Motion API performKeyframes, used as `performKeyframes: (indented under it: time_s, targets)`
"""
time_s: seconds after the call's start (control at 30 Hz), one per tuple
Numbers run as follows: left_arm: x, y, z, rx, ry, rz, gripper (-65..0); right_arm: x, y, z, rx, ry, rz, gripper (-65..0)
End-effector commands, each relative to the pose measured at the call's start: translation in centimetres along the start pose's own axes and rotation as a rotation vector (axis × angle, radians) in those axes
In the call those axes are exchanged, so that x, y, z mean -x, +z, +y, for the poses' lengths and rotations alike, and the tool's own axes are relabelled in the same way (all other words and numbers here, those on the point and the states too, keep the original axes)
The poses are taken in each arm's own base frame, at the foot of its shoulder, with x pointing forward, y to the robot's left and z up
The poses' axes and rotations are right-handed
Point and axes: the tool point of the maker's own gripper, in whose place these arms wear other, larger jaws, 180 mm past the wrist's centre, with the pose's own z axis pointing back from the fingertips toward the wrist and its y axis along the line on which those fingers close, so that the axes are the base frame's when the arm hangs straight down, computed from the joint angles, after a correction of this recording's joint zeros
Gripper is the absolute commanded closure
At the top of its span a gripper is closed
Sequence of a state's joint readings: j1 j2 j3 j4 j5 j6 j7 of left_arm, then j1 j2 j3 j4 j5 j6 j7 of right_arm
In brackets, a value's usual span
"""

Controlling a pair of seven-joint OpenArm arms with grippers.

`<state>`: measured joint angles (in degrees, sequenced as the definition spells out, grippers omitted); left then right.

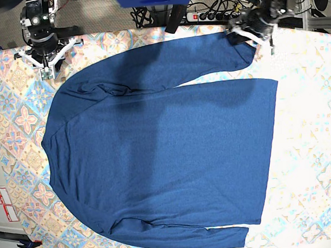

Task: Fold the T-shirt properly
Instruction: 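Lower both grippers onto the blue shirt's shoulder corners and grasp them, then drag the shoulder corners apart with both grippers to straighten the shirt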

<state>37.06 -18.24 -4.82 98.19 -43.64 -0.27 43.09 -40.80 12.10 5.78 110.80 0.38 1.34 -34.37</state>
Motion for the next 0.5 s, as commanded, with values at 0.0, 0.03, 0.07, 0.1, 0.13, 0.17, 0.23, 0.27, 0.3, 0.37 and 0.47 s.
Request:
performKeyframes:
  time_s: [0.0,0.03,0.07,0.1,0.13,0.17,0.23,0.27,0.3,0.37,0.47]
  targets:
    - [0.39,0.41,0.64,-0.012,-0.015,0.031,-28.0,-0.98,0.28,-0.46,0.012,0.005,-0.037,-8.7]
    - [0.39,0.41,0.64,-0.012,-0.015,0.031,-28.0,-1.04,0.26,-0.47,0.012,0.004,-0.038,-8.7]
    - [0.39,0.41,0.62,-0.011,-0.014,0.031,-28.0,-1.04,0.26,-0.47,0.012,0.004,-0.038,-8.7]
    - [0.39,0.41,0.62,-0.011,-0.014,0.031,-27.8,-1.1,0.24,-0.48,0.012,0.004,-0.04,-8.7]
    - [0.39,0.41,0.72,-0.014,-0.014,0.031,-26.6,-1.22,0.2,-0.5,0.013,0.003,-0.043,-8.7]
    - [0.35,0.42,0.79,-0.017,-0.016,0.03,-24.7,-1.22,0.2,-0.5,0.013,0.003,-0.043,-8.7]
    - [0.25,0.47,0.93,-0.02,-0.017,0.028,-18.4,-1.28,0.17,-0.45,0.012,0.003,-0.044,-8.7]
    - [0.13,0.46,0.92,-0.019,-0.018,0.025,-16.0,-1.28,0.17,-0.45,0.012,0.003,-0.044,-8.7]
    - [0.06,0.45,0.84,-0.016,-0.014,0.024,-13.3,-1.28,0.17,-0.45,0.012,0.003,-0.044,-8.6]
    - [-0.01,0.48,0.75,-0.013,-0.014,0.021,-9.2,-1.28,0.18,-0.57,0.015,0.003,-0.044,-8.6]
    - [-0.36,0.52,0.83,-0.015,-0.013,-0.001,0.0,-1.28,0.18,-0.57,0.015,0.003,-0.044,-9.0]
